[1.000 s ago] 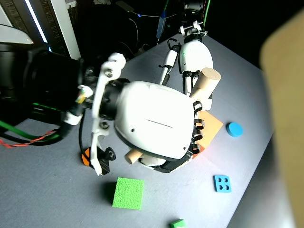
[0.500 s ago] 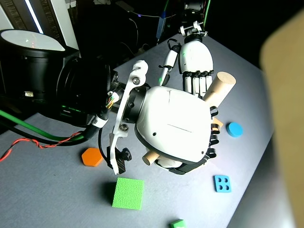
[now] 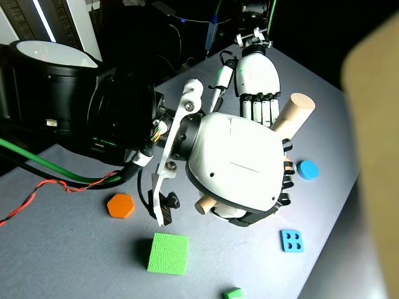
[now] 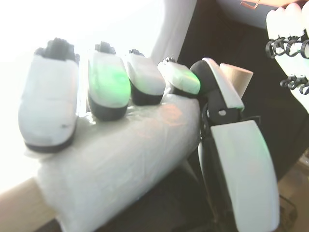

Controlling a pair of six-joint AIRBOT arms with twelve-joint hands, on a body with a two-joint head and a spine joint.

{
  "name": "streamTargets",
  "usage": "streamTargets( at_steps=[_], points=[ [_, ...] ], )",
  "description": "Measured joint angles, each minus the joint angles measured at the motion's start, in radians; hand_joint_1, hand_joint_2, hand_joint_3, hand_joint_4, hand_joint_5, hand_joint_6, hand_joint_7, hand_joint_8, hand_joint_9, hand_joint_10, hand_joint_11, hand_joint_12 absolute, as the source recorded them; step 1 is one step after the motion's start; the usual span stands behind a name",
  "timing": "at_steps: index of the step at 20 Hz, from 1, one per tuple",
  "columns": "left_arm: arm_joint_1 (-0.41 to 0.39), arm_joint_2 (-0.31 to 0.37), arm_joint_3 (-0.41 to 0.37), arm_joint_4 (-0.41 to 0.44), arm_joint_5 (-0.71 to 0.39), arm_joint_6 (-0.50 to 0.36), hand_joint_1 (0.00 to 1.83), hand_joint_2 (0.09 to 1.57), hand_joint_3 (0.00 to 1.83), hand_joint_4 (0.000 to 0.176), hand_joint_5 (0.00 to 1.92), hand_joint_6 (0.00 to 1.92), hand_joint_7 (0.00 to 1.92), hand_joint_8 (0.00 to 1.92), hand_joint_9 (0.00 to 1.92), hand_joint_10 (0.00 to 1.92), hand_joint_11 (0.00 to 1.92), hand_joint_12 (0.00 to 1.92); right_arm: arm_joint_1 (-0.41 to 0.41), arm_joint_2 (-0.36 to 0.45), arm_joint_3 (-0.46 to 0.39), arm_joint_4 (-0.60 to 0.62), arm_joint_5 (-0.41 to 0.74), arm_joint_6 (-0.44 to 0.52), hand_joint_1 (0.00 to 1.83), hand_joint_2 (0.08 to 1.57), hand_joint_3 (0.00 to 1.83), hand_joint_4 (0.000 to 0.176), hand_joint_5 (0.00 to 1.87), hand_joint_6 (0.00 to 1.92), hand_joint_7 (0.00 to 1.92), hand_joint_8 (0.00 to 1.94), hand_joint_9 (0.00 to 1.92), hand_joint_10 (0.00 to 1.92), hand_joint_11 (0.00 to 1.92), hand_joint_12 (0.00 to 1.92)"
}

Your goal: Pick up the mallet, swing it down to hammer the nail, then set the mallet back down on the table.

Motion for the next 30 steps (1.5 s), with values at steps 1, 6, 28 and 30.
streamTargets(
  at_steps=[1,6,28,30],
  points=[
    [0.000,0.000,0.000,0.000,0.000,0.000,0.00,1.29,0.00,0.000,0.09,0.00,0.12,0.00,0.12,0.01,0.00,0.27,-0.024,-0.007,0.010,0.000,-0.002,0.000,0.32,1.57,0.07,0.176,1.22,1.92,1.44,1.94,1.55,1.92,1.68,1.92],
    [0.000,0.000,0.000,0.001,0.000,0.000,0.00,1.29,0.00,0.000,0.07,0.00,0.09,0.00,0.10,0.00,0.00,0.24,-0.189,-0.010,-0.007,0.029,-0.053,0.034,0.32,1.57,0.06,0.176,1.22,1.92,1.45,1.94,1.56,1.92,1.68,1.92],
    [-0.008,0.000,0.000,0.004,0.008,-0.001,0.00,1.29,0.00,0.000,0.07,0.00,0.10,0.00,0.11,0.00,0.00,0.21,-0.177,0.269,-0.222,-0.555,0.241,0.296,0.43,1.57,0.04,0.176,1.19,1.92,1.43,1.94,1.52,1.92,1.65,1.92],
    [-0.010,0.000,0.000,0.004,0.010,-0.001,0.00,1.29,0.00,0.000,0.07,0.00,0.12,0.01,0.12,0.01,0.00,0.24,-0.185,0.245,-0.216,-0.621,0.262,0.296,0.43,1.57,0.04,0.176,1.20,1.92,1.43,1.94,1.53,1.92,1.66,1.92]
  ],
)
